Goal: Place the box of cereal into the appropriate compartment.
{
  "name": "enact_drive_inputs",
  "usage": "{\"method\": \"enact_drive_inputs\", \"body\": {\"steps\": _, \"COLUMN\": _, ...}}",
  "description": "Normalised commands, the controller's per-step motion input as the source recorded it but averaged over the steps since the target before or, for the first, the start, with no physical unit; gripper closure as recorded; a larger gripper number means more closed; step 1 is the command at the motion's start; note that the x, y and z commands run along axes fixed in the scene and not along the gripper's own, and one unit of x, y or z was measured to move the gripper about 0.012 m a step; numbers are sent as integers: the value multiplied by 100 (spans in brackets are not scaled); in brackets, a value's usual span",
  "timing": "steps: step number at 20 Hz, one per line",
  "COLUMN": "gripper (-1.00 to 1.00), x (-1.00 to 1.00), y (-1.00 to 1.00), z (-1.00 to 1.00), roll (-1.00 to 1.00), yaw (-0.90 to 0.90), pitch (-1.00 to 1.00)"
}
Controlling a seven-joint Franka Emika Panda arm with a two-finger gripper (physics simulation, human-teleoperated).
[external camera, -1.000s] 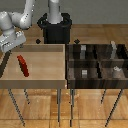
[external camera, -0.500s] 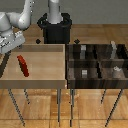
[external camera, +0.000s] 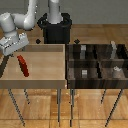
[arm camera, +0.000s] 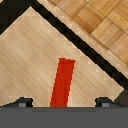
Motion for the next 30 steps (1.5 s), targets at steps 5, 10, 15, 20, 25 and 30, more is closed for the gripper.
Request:
{"method": "enact_drive_inputs", "body": {"steps": 5, "gripper": -100, "x": 20, "y": 20, "z": 0, "roll": 0, "yaw": 0, "pitch": 0}}
{"method": "enact_drive_inputs", "body": {"steps": 10, "gripper": -100, "x": 0, "y": 0, "z": -60, "roll": 0, "yaw": 0, "pitch": 0}}
{"method": "enact_drive_inputs", "body": {"steps": 15, "gripper": 100, "x": 0, "y": 0, "z": -100, "roll": 0, "yaw": 0, "pitch": 0}}
{"method": "enact_drive_inputs", "body": {"steps": 20, "gripper": 100, "x": 0, "y": 0, "z": 0, "roll": 0, "yaw": 0, "pitch": 0}}
{"method": "enact_drive_inputs", "body": {"steps": 25, "gripper": 100, "x": 0, "y": 0, "z": 20, "roll": 0, "yaw": 0, "pitch": 0}}
{"method": "enact_drive_inputs", "body": {"steps": 30, "gripper": 100, "x": 0, "y": 0, "z": 80, "roll": 0, "yaw": 0, "pitch": 0}}
